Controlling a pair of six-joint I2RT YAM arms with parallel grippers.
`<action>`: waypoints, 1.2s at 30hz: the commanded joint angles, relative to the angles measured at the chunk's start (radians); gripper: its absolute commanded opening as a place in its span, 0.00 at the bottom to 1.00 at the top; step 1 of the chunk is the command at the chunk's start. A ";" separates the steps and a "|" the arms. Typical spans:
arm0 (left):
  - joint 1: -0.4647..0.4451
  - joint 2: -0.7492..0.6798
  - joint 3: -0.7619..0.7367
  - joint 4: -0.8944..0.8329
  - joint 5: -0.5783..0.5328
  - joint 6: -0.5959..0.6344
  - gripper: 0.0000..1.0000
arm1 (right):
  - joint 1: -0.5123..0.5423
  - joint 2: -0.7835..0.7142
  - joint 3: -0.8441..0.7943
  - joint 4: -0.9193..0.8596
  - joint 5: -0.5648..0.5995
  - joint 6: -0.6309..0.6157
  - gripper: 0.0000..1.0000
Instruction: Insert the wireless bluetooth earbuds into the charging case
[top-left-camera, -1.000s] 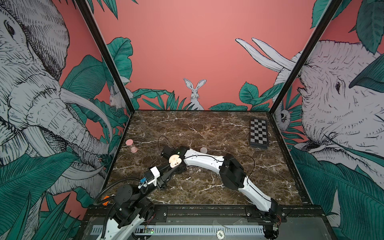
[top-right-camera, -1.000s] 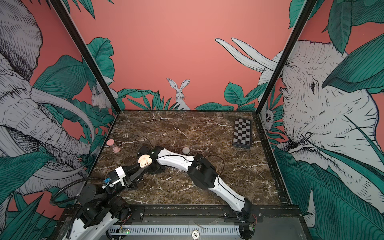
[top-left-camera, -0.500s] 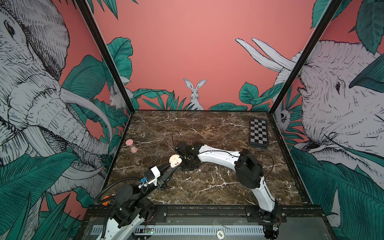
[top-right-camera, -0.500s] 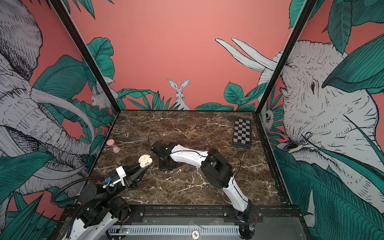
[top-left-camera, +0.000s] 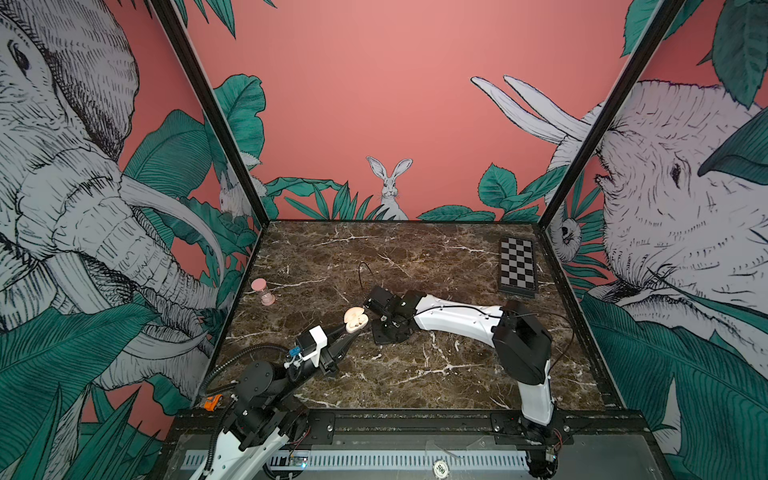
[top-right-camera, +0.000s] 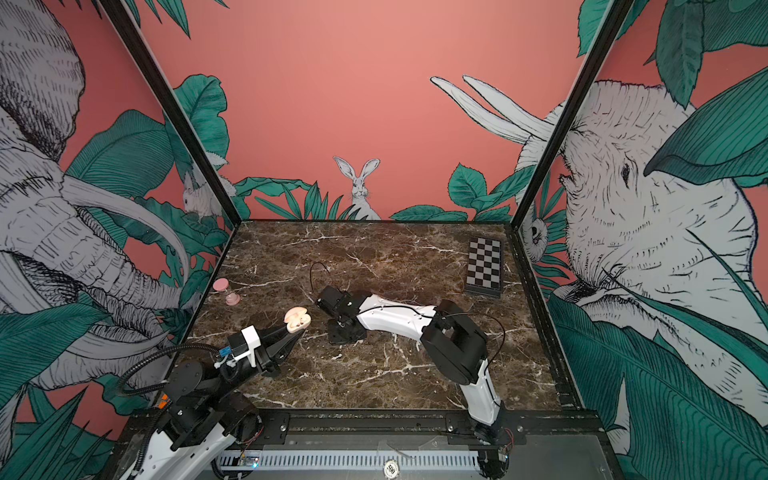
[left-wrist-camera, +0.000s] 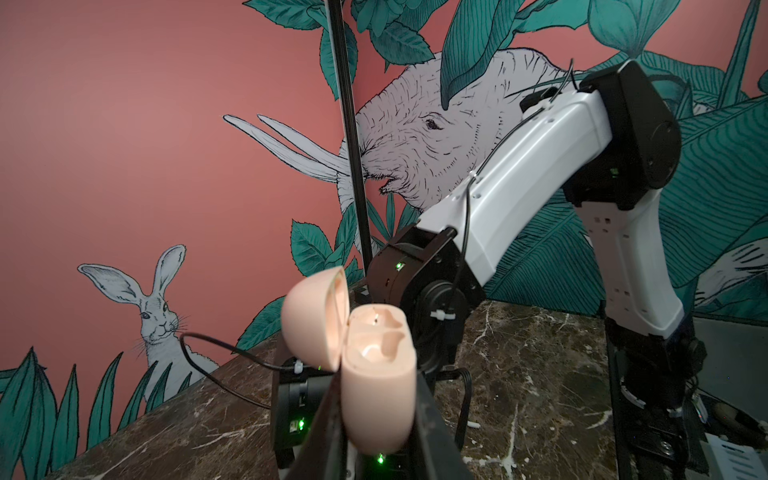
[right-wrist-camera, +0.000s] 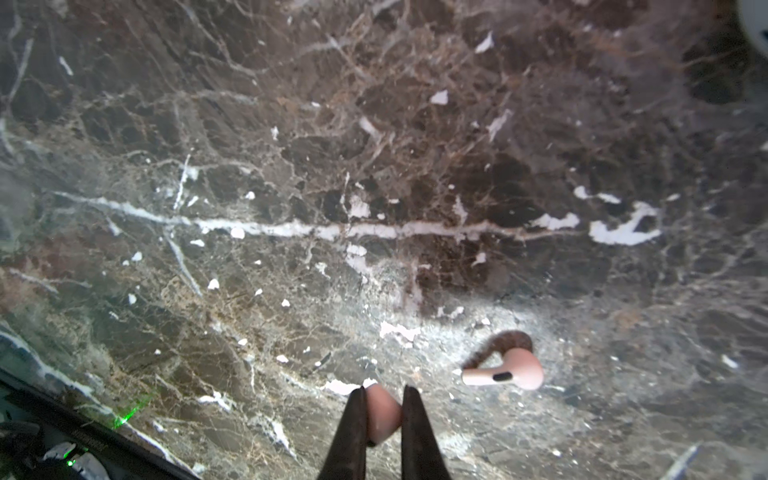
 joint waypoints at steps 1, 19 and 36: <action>0.005 0.021 0.017 0.052 0.020 -0.062 0.00 | -0.004 -0.070 -0.032 0.052 0.027 -0.029 0.12; 0.002 0.110 -0.075 0.228 -0.056 -0.470 0.00 | -0.044 -0.317 -0.315 0.124 0.035 -0.081 0.12; -0.233 0.338 -0.209 0.476 -0.311 -0.404 0.00 | -0.046 -0.526 -0.428 0.115 0.110 -0.167 0.12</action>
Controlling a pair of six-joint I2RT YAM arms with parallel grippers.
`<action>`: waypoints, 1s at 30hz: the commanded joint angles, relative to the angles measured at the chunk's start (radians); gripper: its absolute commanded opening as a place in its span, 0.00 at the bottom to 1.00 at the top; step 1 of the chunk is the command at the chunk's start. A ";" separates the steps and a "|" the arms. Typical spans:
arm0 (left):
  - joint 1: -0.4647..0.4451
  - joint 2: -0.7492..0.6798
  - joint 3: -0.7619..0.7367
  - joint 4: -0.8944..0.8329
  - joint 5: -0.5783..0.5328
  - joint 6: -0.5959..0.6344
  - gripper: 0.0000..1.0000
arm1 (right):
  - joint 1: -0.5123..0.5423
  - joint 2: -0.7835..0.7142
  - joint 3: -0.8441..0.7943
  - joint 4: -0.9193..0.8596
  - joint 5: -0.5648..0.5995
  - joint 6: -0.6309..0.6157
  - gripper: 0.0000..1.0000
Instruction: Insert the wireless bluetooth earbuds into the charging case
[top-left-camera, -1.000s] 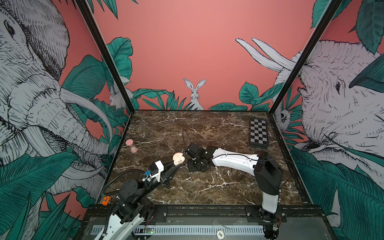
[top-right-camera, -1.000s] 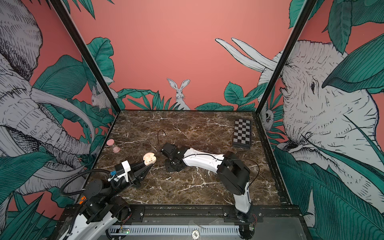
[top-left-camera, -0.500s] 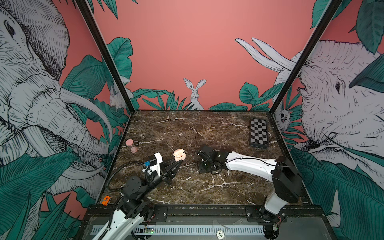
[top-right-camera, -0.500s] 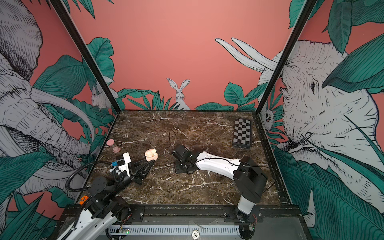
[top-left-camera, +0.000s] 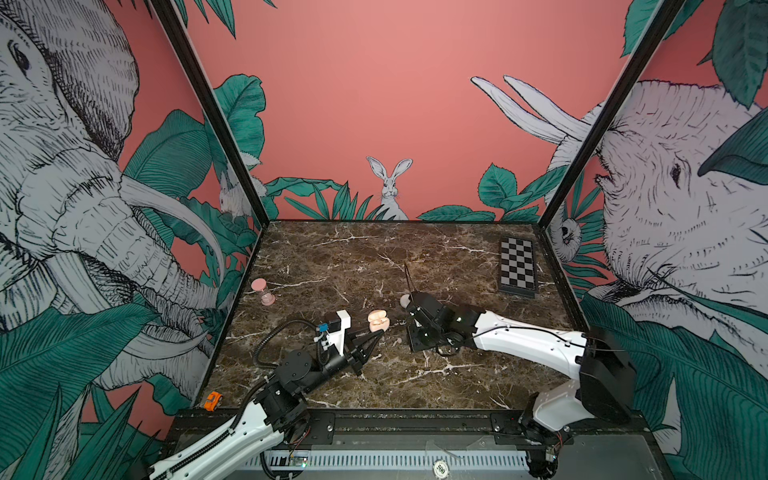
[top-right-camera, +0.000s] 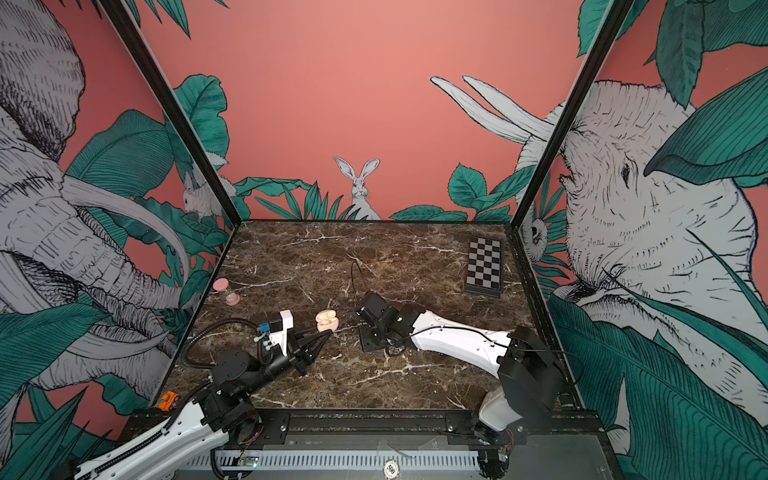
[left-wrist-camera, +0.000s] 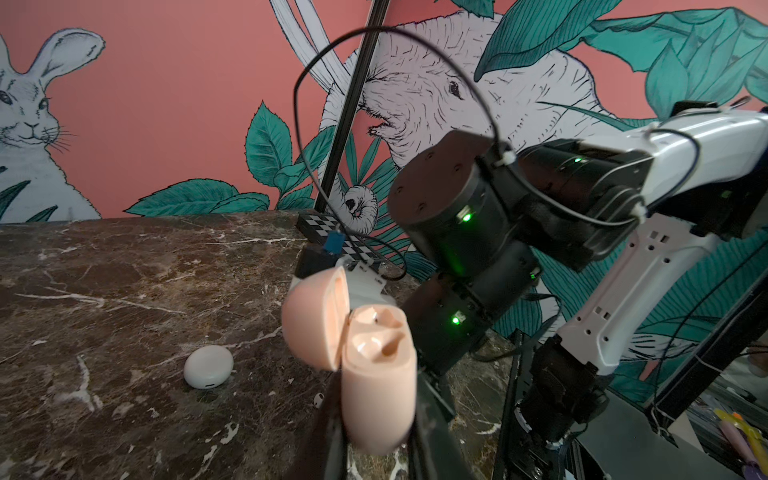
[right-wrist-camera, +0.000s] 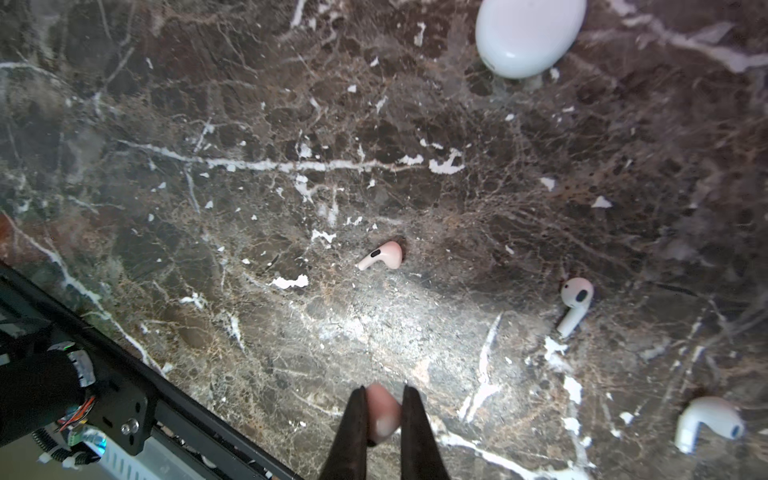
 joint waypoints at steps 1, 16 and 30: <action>-0.005 0.042 -0.037 0.143 -0.058 0.013 0.00 | -0.005 -0.057 -0.003 -0.011 0.054 -0.041 0.12; -0.063 0.207 -0.082 0.258 -0.014 0.052 0.00 | -0.005 -0.201 0.037 -0.043 0.068 -0.146 0.12; -0.121 0.316 -0.092 0.357 0.025 0.095 0.00 | -0.003 -0.321 0.058 -0.026 0.007 -0.217 0.11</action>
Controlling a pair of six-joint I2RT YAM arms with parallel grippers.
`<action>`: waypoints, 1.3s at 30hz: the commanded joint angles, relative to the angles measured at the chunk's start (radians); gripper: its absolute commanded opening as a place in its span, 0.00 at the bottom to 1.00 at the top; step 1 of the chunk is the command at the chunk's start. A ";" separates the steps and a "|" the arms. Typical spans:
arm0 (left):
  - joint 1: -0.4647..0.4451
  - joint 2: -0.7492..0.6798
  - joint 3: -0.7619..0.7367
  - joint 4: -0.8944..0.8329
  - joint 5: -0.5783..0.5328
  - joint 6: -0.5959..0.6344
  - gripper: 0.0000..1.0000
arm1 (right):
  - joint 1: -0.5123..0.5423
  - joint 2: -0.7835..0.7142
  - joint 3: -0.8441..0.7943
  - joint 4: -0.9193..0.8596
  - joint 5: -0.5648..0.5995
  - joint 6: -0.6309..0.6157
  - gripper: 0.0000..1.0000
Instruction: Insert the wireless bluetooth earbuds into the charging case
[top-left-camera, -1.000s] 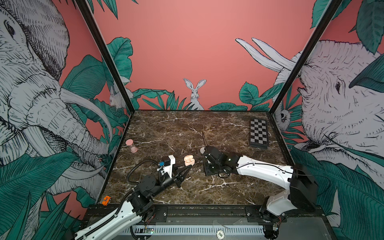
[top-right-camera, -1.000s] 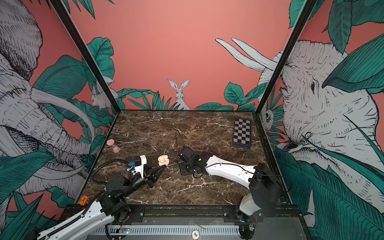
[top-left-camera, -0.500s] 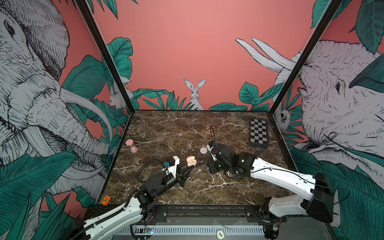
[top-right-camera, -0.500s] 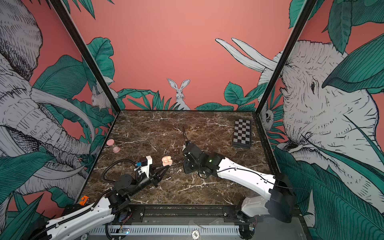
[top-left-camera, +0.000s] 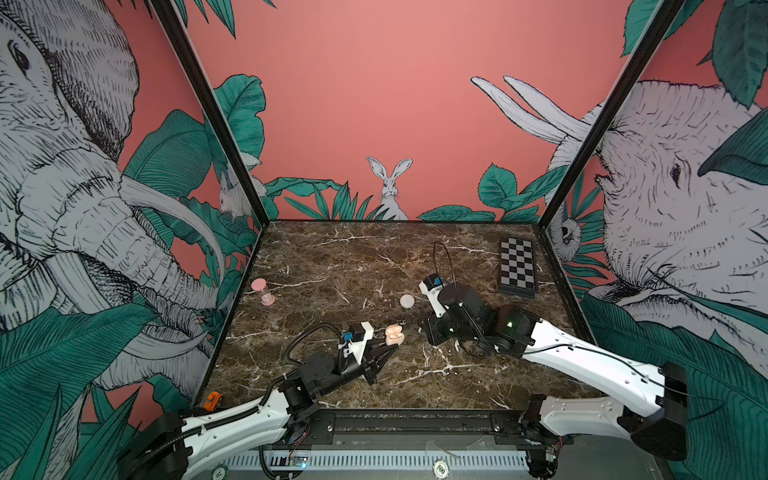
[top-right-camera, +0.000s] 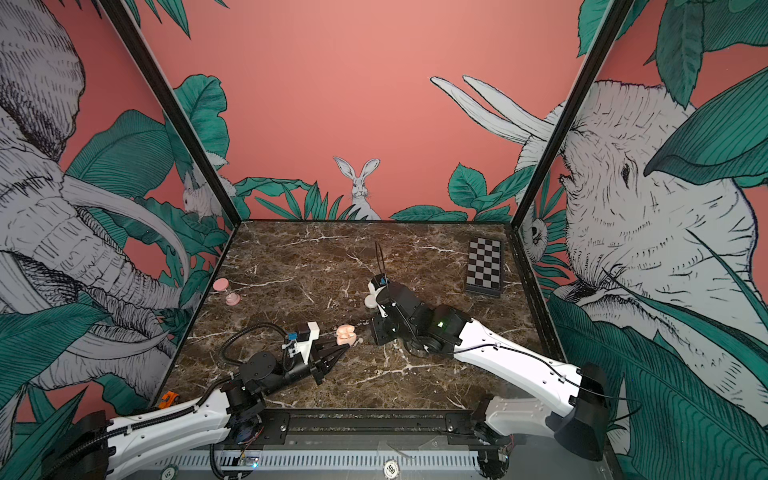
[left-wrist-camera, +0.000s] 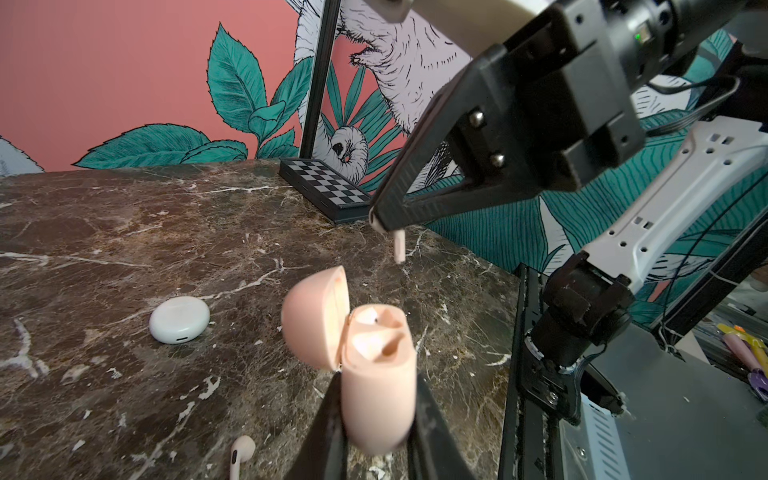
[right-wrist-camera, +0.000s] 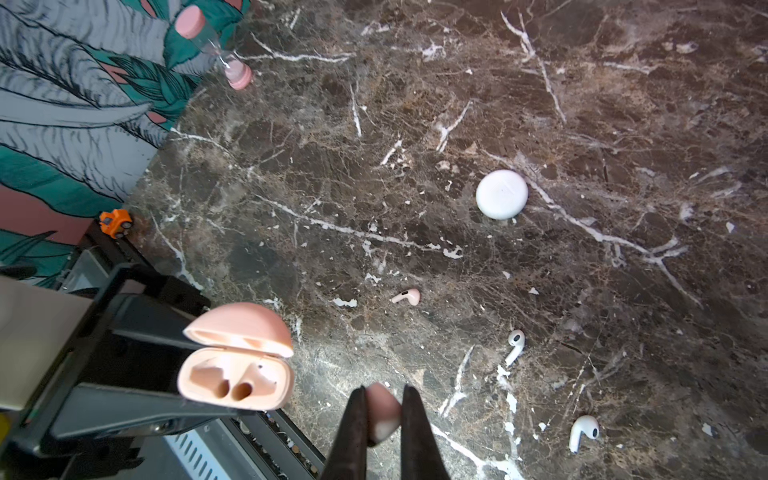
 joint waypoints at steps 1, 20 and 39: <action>-0.004 0.009 -0.008 0.067 0.029 0.014 0.00 | -0.004 -0.035 0.019 0.030 -0.033 -0.034 0.11; -0.005 0.078 0.004 0.209 0.173 -0.037 0.00 | 0.073 -0.058 -0.021 0.191 -0.114 -0.077 0.12; -0.006 0.045 -0.003 0.231 0.189 -0.057 0.00 | 0.134 -0.059 -0.044 0.219 -0.100 -0.136 0.10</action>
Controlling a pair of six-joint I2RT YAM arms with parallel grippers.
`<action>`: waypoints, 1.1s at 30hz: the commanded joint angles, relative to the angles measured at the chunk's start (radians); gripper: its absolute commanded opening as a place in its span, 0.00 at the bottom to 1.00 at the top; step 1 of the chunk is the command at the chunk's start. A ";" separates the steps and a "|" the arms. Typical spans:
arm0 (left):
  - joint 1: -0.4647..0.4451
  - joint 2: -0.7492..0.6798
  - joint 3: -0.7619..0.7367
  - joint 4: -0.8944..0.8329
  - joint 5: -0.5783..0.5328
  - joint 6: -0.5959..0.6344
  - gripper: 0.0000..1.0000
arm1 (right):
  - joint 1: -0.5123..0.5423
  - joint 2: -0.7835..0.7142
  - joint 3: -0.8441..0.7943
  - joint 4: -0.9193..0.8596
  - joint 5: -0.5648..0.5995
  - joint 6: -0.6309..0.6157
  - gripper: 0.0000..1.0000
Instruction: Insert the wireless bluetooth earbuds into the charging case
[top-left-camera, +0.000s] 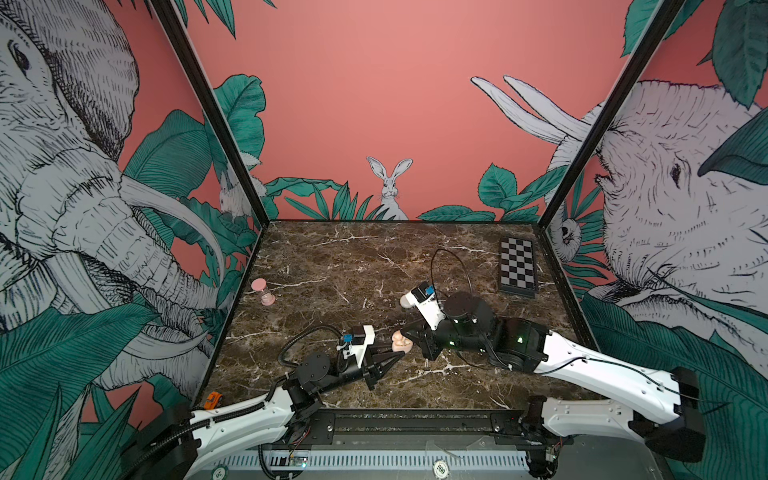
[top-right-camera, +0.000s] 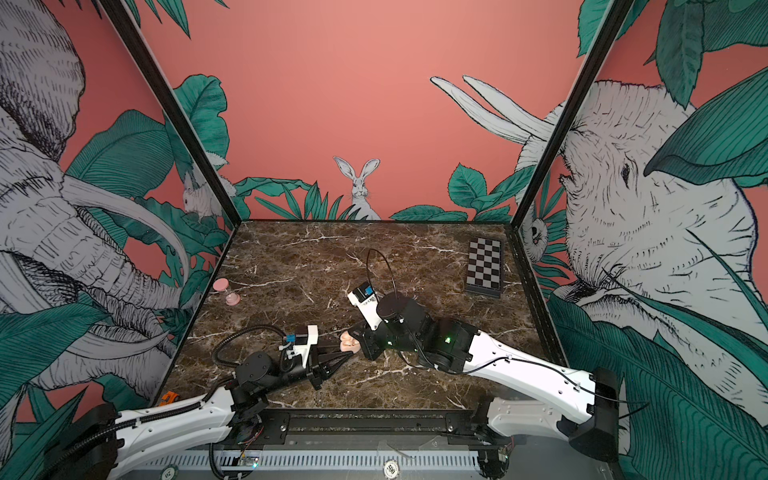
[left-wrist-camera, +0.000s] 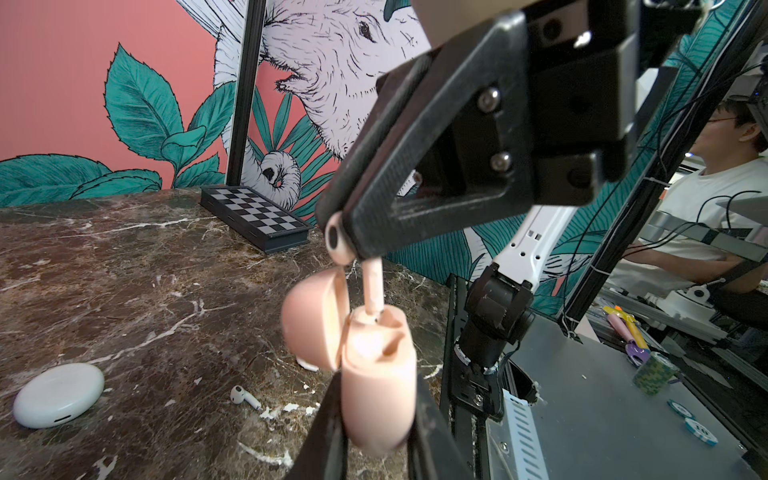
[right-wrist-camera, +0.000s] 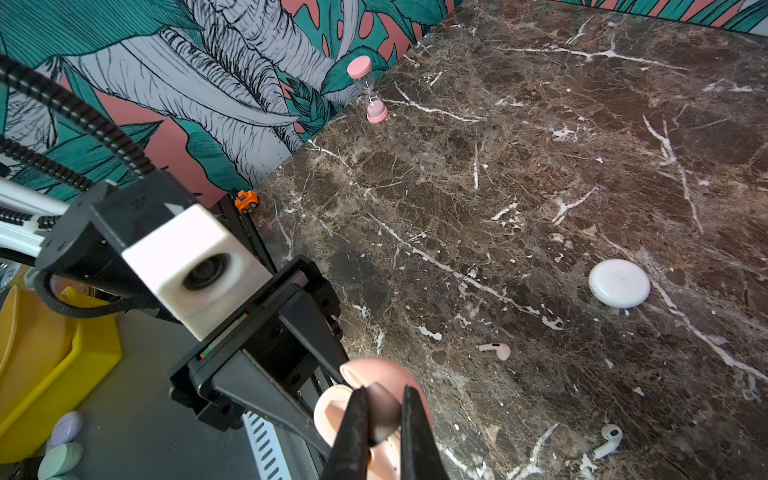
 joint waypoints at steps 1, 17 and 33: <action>-0.005 -0.018 -0.005 0.040 0.007 -0.012 0.00 | 0.011 -0.003 -0.007 0.038 0.005 -0.020 0.10; -0.005 -0.019 -0.008 0.035 0.001 -0.023 0.00 | 0.035 0.000 -0.007 0.047 -0.015 -0.038 0.08; -0.005 -0.022 -0.008 0.045 0.010 -0.002 0.00 | 0.046 -0.008 0.003 0.004 -0.013 -0.089 0.08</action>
